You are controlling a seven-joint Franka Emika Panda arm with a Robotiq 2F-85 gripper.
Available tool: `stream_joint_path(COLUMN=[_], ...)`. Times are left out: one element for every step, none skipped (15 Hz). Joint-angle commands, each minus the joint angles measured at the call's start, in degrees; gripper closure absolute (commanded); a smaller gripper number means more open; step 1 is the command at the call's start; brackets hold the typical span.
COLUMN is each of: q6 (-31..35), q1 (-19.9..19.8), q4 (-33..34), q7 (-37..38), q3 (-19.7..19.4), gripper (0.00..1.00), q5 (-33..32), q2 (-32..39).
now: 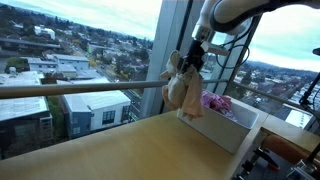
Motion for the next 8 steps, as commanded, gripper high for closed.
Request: stream_joint_path(q6=[-0.3,-0.6,-1.1,-1.6,-2.2,-2.8,-3.2,-3.3], q1=[-3.4,-4.6,-6.1,-7.7,-9.4,-11.2,-13.1,-14.9], q4=[-2.7,-2.5,-2.3,-2.1,-1.8,-1.7,-1.8,-2.0], q7=[1.4,1.4,0.8,0.1,-0.9,-2.2,-3.9,-5.6], q3=[-2.1,-2.7,-3.2,-3.8,-4.2,-4.8,-5.3,-5.9], gripper=[0.94,0.94,0.94,0.94,0.94,0.94,0.94,0.94], q5=[-3.0,-3.6,-3.6,-3.6,-3.5,-3.1,-2.7,-2.3], q2=[-8.0,-9.5,-11.0,-12.3,-13.6,-14.7,-15.7,-16.2])
